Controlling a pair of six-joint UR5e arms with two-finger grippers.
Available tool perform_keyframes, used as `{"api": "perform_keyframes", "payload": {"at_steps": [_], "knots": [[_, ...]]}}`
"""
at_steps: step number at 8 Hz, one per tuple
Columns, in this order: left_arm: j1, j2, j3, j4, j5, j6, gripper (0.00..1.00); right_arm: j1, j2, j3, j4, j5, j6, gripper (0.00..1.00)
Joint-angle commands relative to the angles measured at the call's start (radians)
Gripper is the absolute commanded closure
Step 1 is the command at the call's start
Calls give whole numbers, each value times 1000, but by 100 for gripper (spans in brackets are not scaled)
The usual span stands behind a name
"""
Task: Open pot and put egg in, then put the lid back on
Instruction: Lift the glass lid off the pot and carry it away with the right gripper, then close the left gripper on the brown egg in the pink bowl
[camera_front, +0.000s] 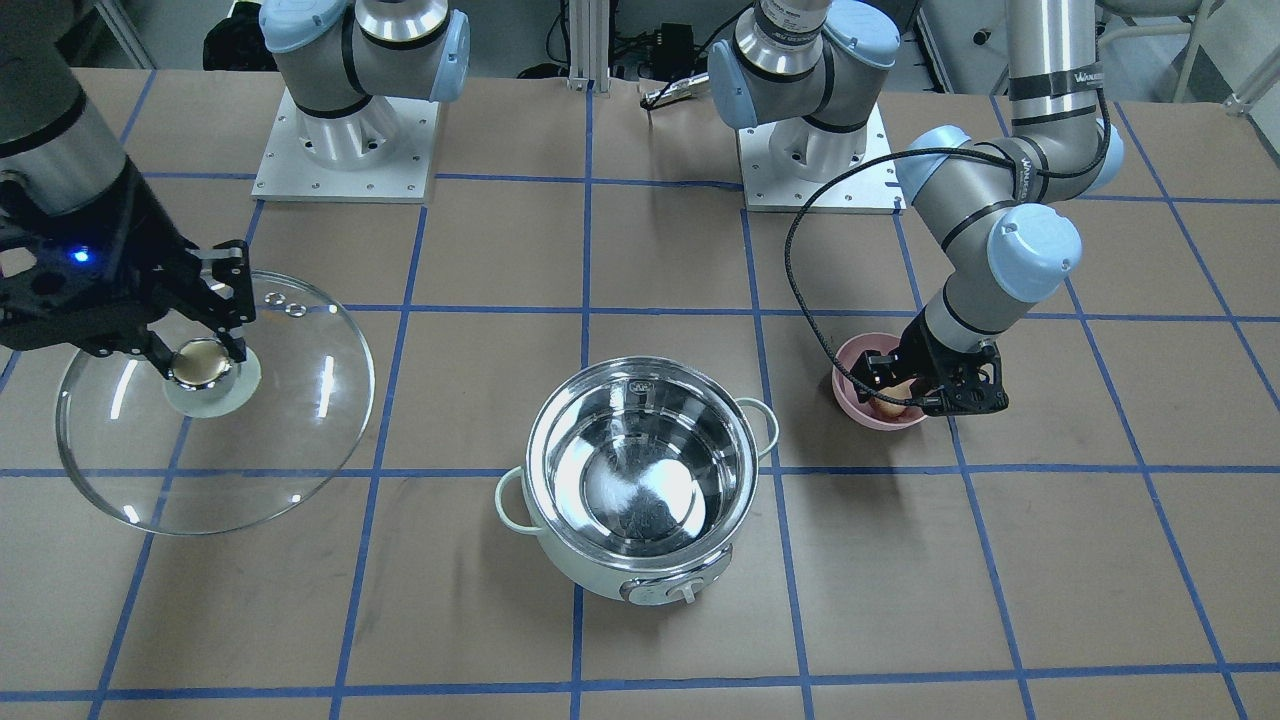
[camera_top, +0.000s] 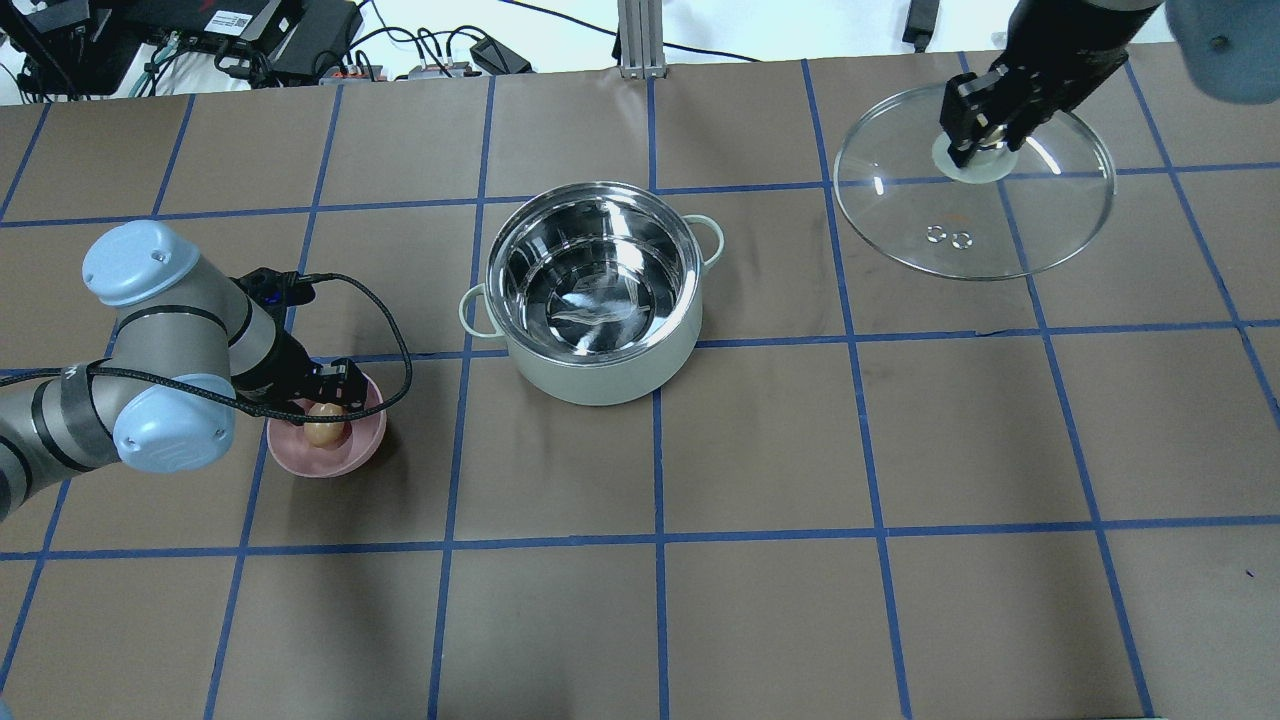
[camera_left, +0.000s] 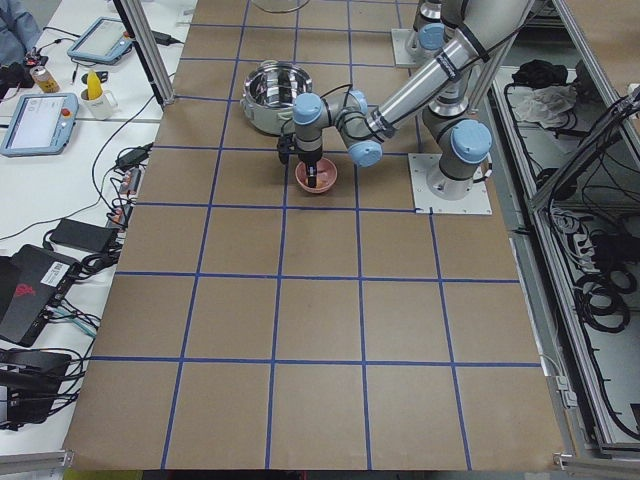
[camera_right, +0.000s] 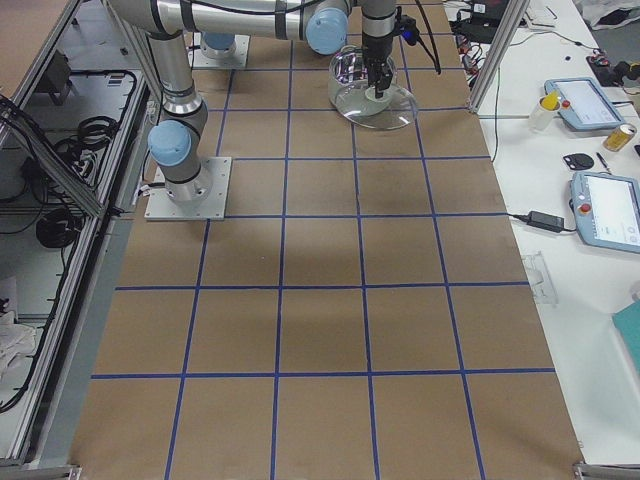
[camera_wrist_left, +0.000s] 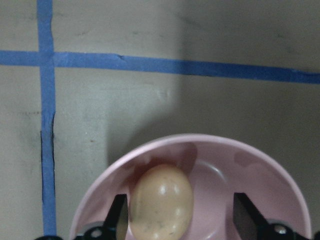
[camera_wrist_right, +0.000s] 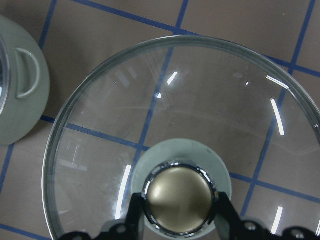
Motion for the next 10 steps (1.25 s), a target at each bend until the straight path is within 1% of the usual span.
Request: {"api": "perform_keyframes", "payload": {"at_steps": [1, 2, 3, 4, 6, 9, 10], "knots": [[0, -13, 0, 2, 1, 0, 22, -63, -21, -1, 41, -53, -39, 100], [0, -13, 0, 2, 1, 0, 22, -63, -49, 1, 61, -52, -39, 100], [0, -13, 0, 2, 2, 0, 31, -63, -47, 1, 63, -49, -41, 100], [0, -13, 0, 2, 2, 0, 42, -63, -46, 2, 63, -41, -41, 100], [0, -13, 0, 1, 4, 0, 48, -65, -47, 2, 73, -47, -41, 100], [0, -13, 0, 1, 13, -2, 61, -71, -49, 4, 83, -52, -41, 100], [0, -11, 2, -1, 15, 0, 71, -74, -49, 4, 86, -49, -41, 100]]}}
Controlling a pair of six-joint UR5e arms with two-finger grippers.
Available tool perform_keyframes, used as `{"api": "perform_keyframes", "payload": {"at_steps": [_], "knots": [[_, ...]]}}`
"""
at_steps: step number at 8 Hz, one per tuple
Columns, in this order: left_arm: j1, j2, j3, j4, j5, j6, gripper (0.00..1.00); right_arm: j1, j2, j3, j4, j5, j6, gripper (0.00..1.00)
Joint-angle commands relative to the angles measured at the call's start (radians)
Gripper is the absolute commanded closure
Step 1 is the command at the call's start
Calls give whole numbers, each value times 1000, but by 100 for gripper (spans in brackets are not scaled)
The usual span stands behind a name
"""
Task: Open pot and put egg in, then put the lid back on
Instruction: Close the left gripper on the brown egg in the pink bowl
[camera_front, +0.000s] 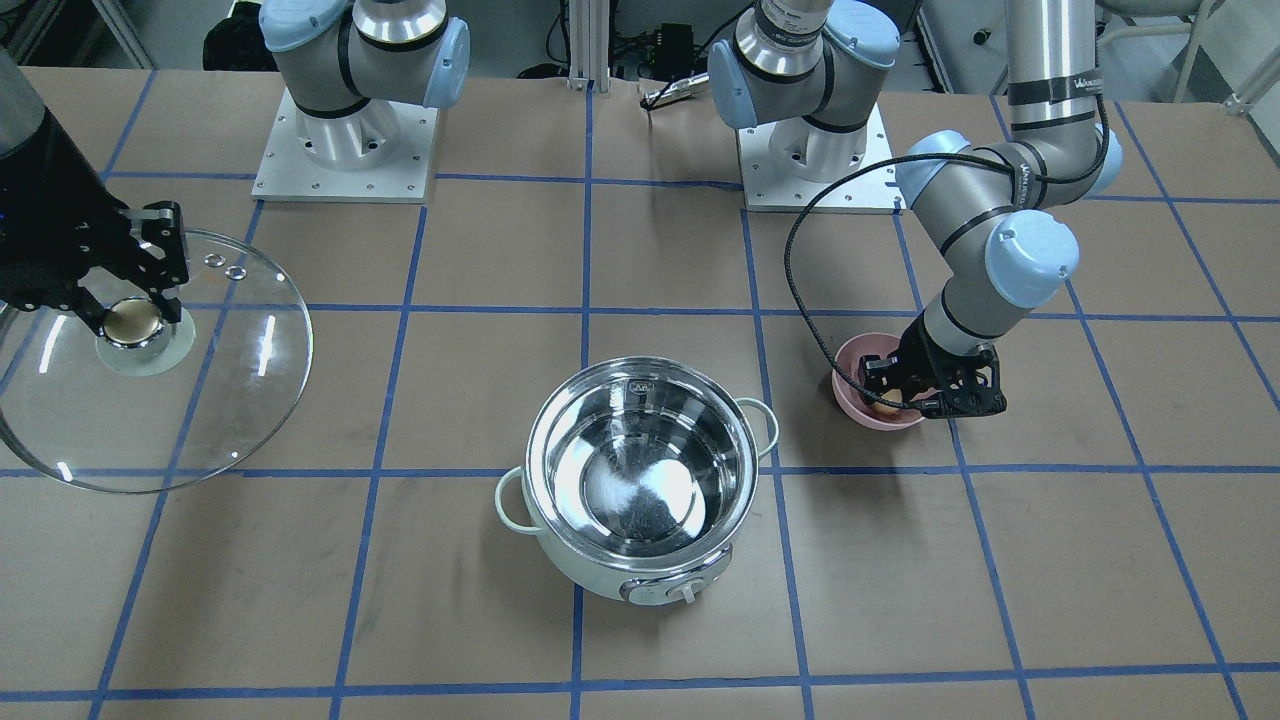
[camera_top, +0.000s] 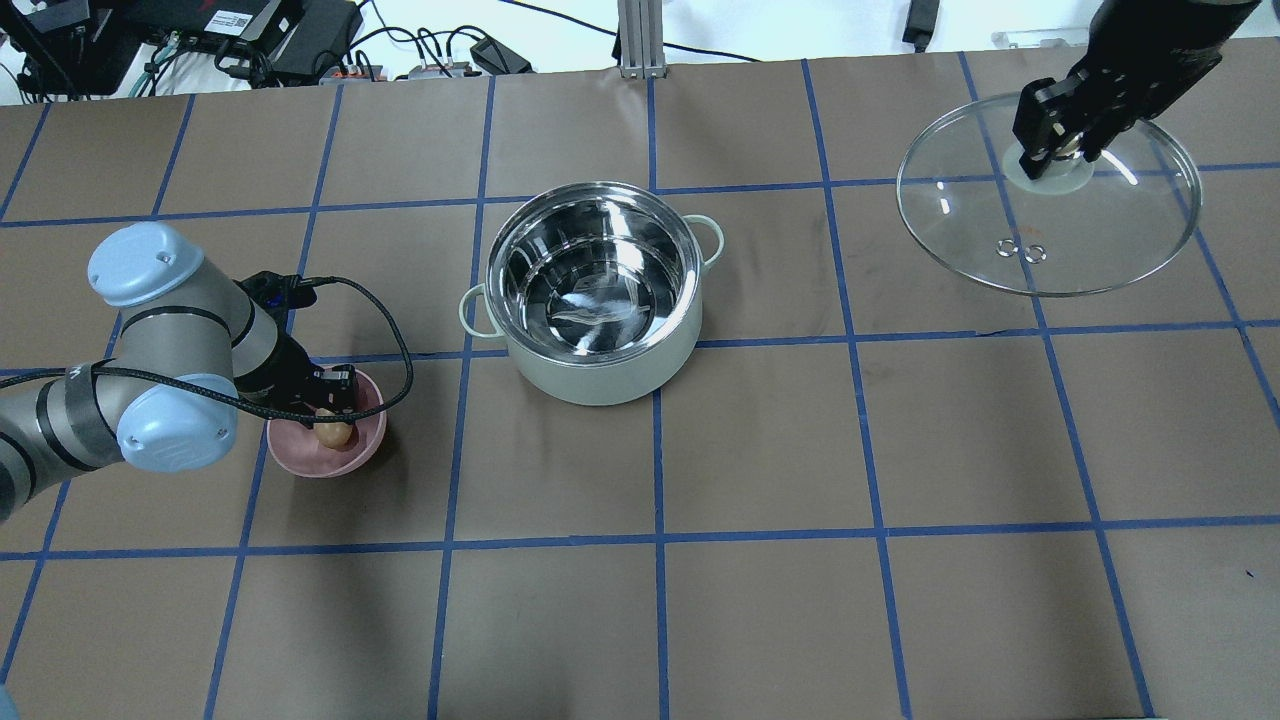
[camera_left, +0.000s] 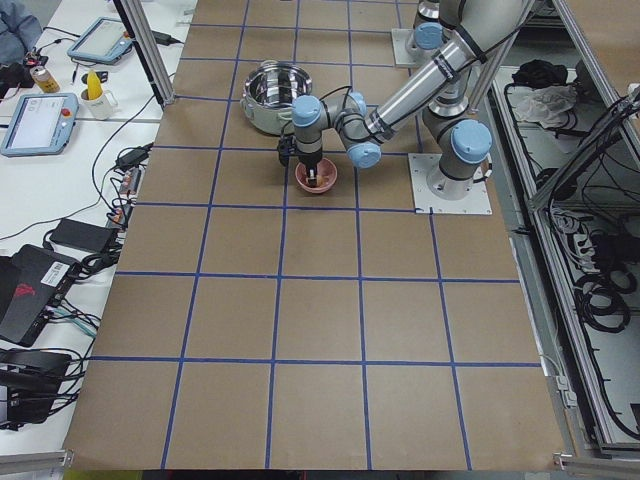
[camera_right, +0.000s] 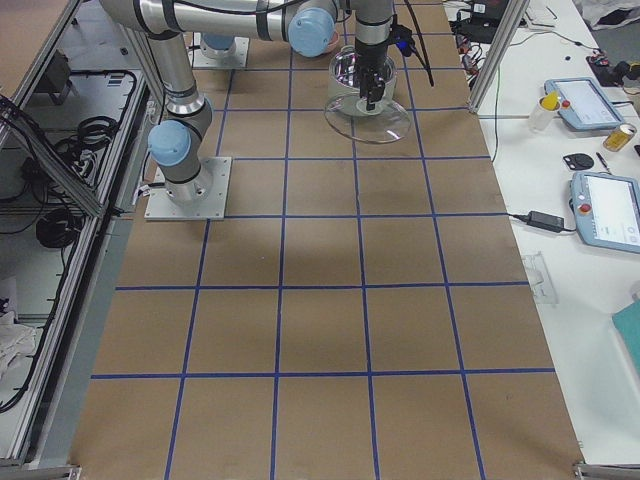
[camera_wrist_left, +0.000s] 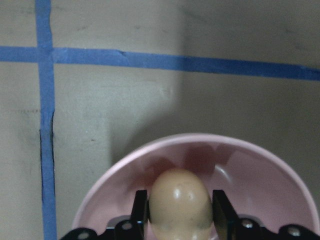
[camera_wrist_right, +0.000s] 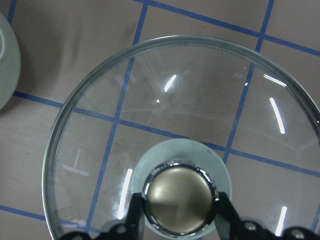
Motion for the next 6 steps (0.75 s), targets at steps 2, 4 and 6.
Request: {"api": "perform_keyframes", "payload": {"at_steps": [2, 4, 6], "knots": [[0, 6, 1, -1, 4, 3, 76, -5, -2, 0, 13, 3, 1, 100], [-3, 47, 3, -23, 31, 3, 76, -5, -2, 0, 16, 7, 1, 100], [-8, 131, 6, -146, 41, 1, 76, -5, -2, 0, 16, 2, 1, 100]]}}
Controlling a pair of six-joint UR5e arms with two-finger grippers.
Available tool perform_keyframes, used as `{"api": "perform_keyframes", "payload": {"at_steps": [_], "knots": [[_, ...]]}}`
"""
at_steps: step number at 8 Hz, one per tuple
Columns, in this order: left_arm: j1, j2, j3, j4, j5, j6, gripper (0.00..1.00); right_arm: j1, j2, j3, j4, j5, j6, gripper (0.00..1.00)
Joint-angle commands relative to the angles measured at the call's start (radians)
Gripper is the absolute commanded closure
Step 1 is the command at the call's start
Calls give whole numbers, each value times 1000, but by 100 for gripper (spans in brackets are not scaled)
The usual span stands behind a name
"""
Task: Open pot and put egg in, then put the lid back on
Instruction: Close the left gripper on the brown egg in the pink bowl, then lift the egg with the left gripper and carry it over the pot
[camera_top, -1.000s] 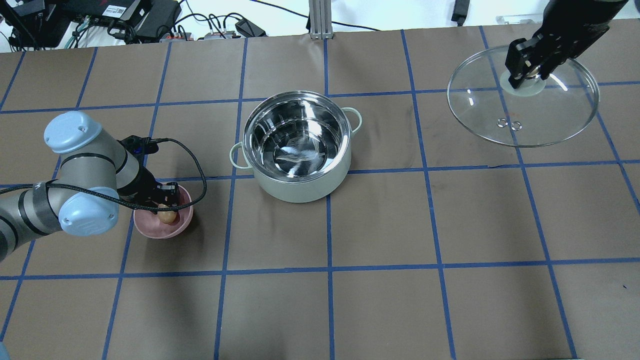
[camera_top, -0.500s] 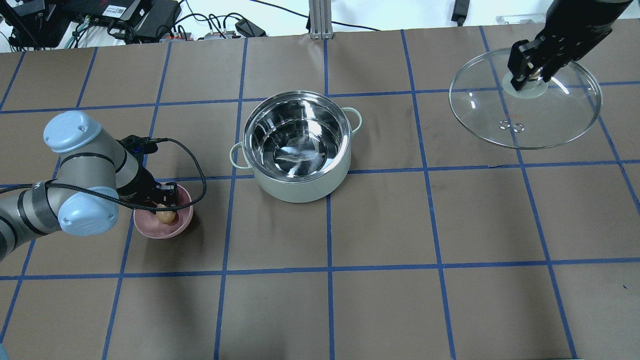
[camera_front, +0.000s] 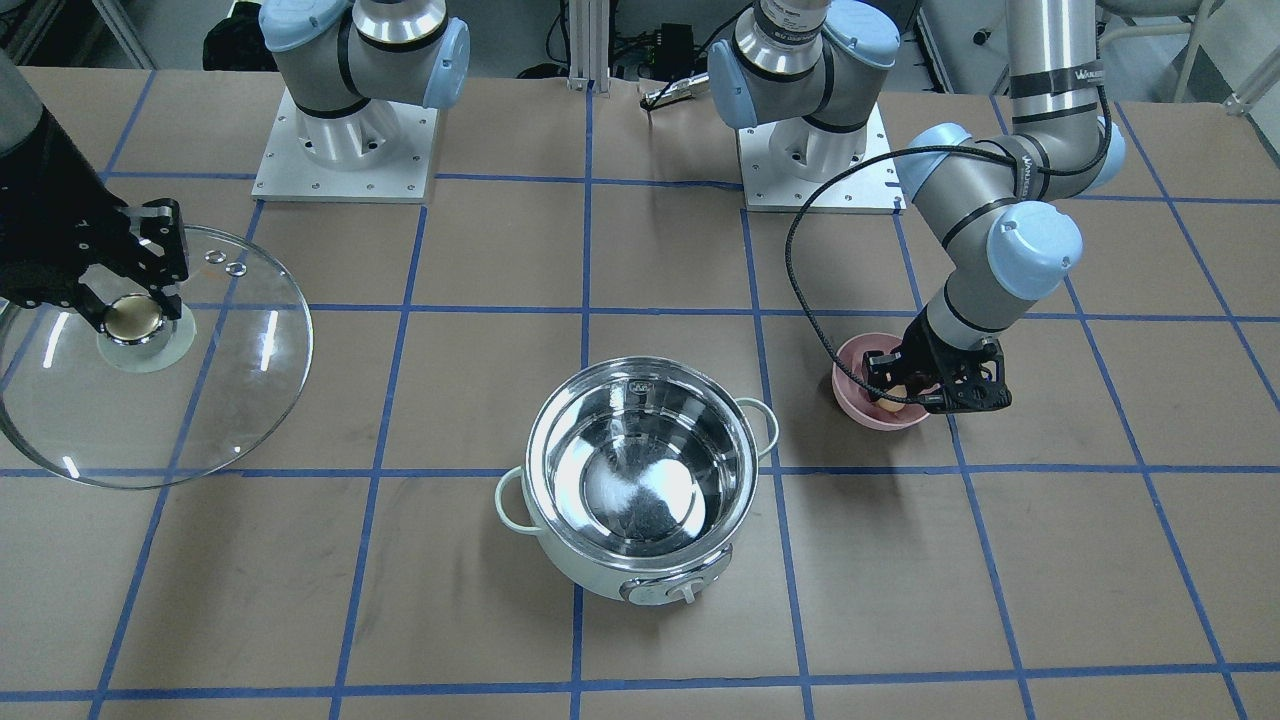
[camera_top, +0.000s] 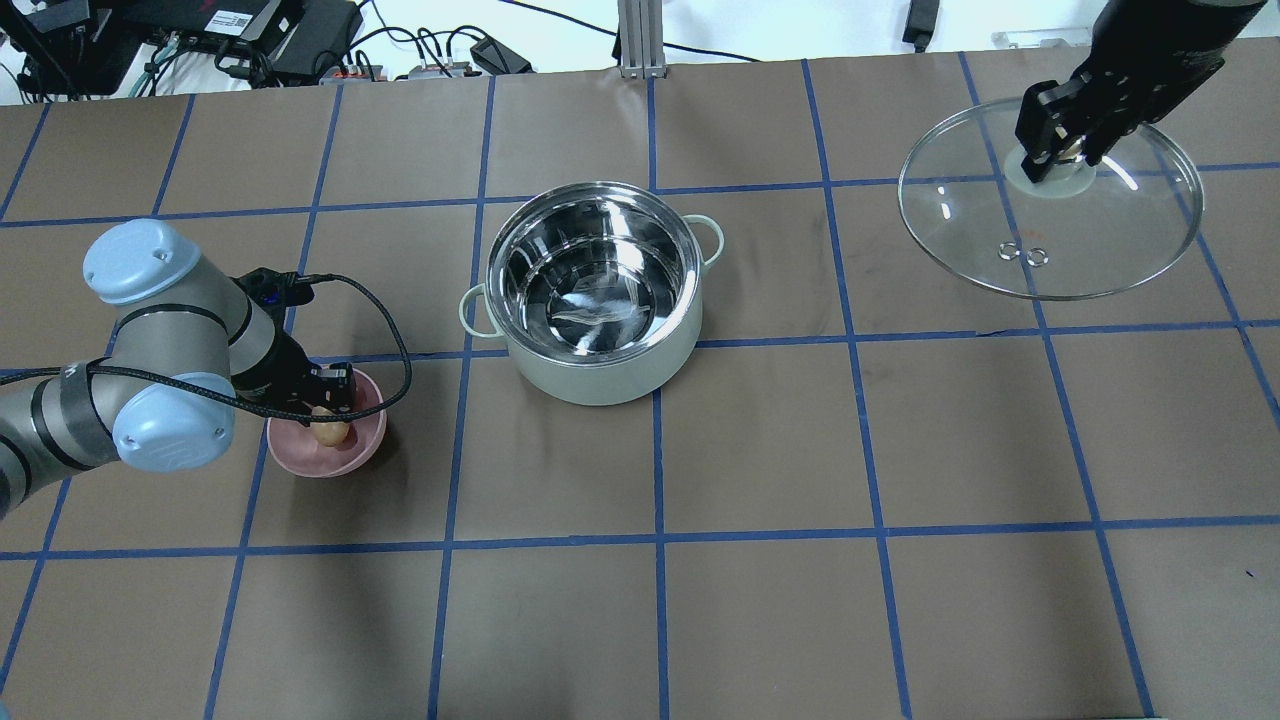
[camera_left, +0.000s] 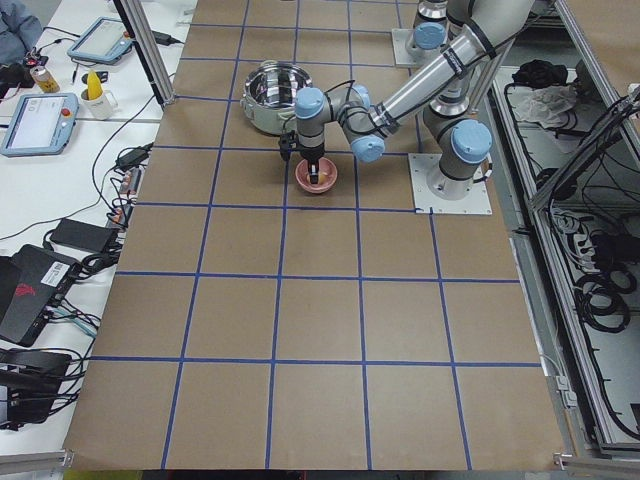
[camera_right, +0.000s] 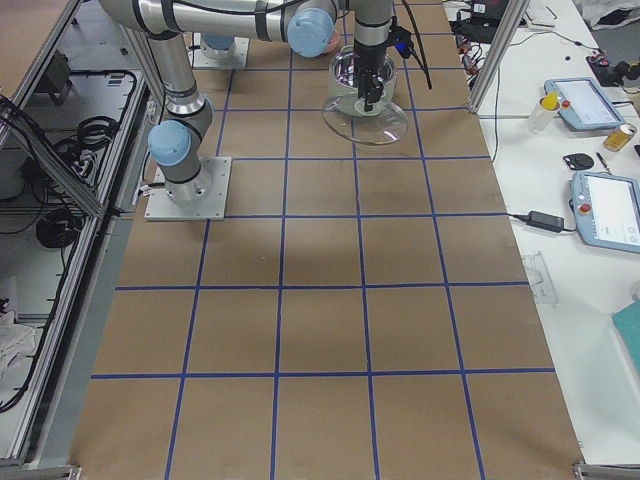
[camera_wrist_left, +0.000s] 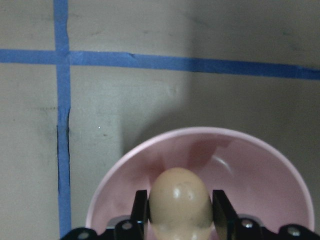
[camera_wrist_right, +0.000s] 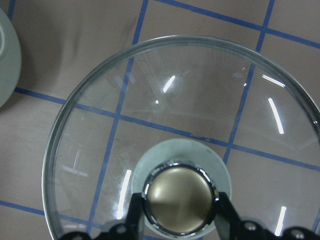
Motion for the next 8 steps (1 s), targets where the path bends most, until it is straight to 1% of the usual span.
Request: {"api": "perform_keyframes", "payload": {"at_steps": [1, 2, 3, 4, 6, 7, 8], "knots": [[-6, 117, 23, -143, 12, -1, 75, 0, 0, 0, 1, -1, 0, 100], [-9, 148, 56, -195, 9, -19, 75, 0, 0, 0, 2, -1, 0, 100], [-32, 160, 113, -253, 7, -51, 75, 0, 0, 0, 2, -1, 0, 100], [-90, 159, 191, -313, 7, -117, 75, 0, 0, 0, 1, 2, 0, 100], [-251, 138, 328, -410, 2, -322, 75, 0, 0, 2, -2, 4, 0, 100], [-317, 107, 380, -410, -7, -441, 74, 0, 0, 2, -4, 1, 0, 100], [-382, 54, 423, -396, -8, -526, 74, 0, 0, 6, -7, -7, 0, 100]]}}
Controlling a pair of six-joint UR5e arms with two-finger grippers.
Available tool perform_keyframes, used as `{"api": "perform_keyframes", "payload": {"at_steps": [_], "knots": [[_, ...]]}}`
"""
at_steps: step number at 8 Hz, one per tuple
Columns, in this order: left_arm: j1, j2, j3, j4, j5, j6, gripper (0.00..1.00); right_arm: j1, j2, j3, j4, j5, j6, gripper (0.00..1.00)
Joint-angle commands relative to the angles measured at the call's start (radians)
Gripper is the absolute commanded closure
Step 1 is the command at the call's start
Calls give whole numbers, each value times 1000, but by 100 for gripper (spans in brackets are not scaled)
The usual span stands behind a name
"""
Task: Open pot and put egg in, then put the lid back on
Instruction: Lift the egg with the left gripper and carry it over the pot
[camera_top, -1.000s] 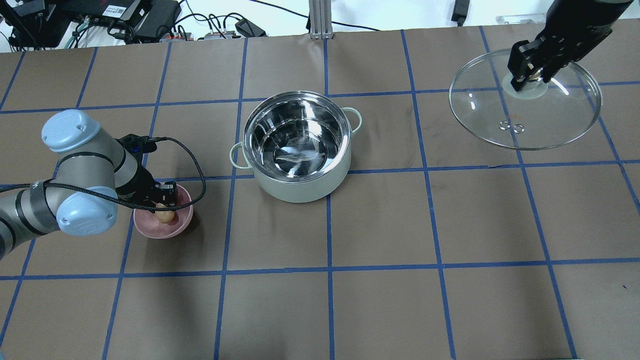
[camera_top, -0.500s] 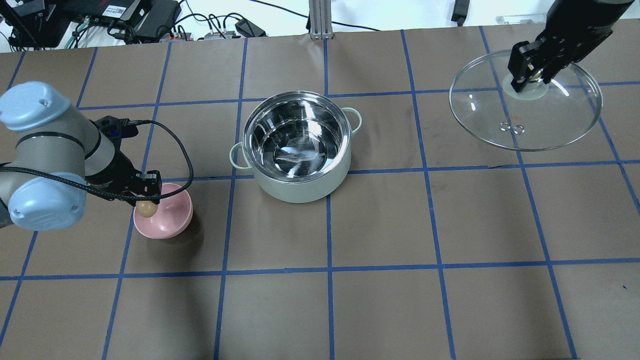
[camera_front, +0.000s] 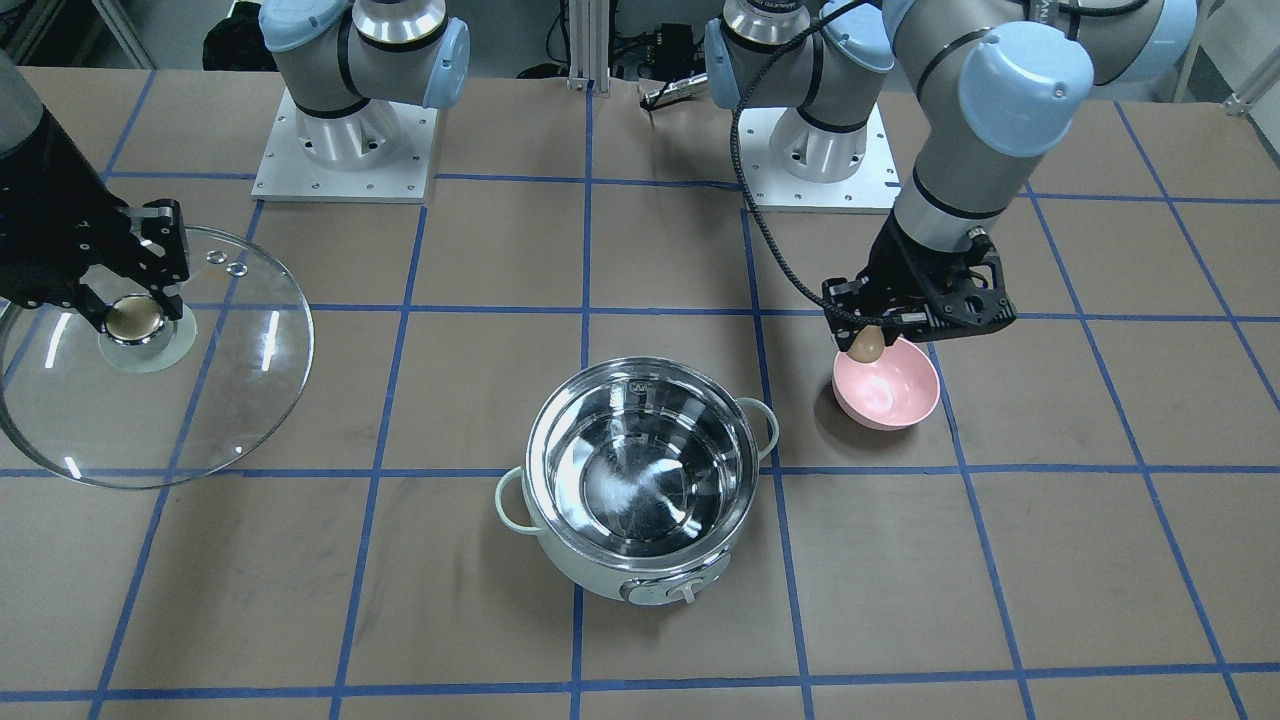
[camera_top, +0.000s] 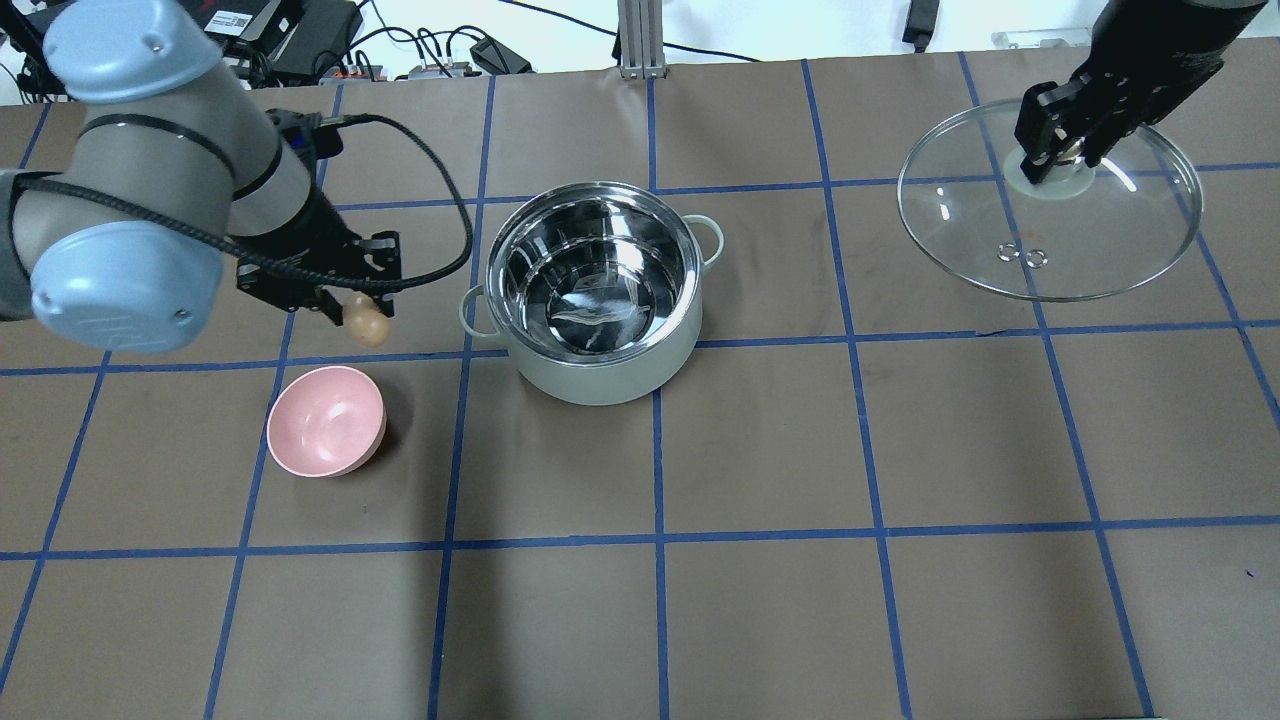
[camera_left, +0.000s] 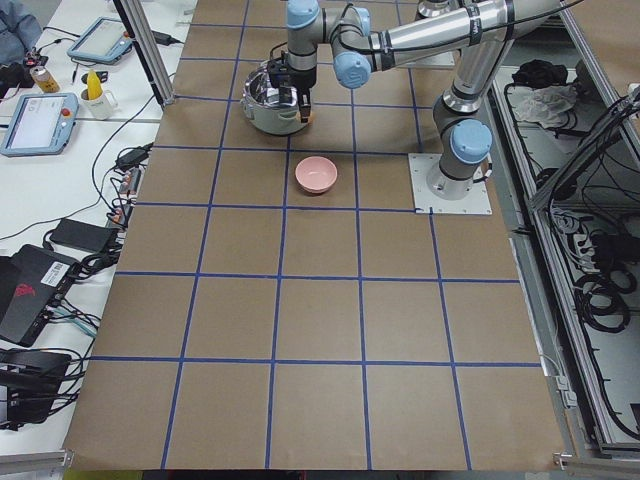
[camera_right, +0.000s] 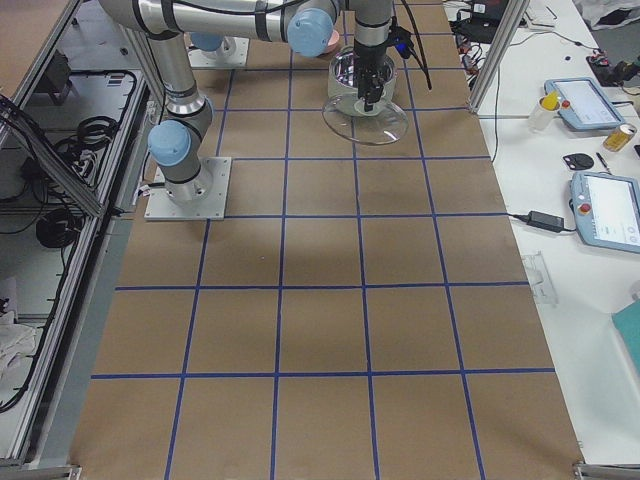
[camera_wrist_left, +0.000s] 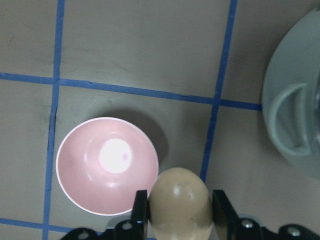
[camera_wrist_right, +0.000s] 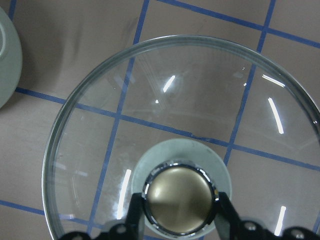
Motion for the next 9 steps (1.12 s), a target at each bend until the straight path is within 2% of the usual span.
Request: {"api": "perform_keyframes", "payload": {"at_steps": [1, 3, 5, 8, 9], "knots": [[-174, -129, 131, 7, -6, -260, 74, 0, -1, 9, -12, -7, 0, 100], [-247, -246, 162, 144, -7, -372, 74, 0, 0, 9, -17, -3, 0, 100], [-313, -302, 167, 230, -28, -477, 74, 2, 2, 9, -15, 0, -1, 100], [-330, -383, 168, 312, -64, -508, 73, 0, 5, 9, -17, 0, -1, 100], [-330, -389, 167, 312, -65, -506, 44, 2, 5, 9, -17, -3, -1, 100]]}}
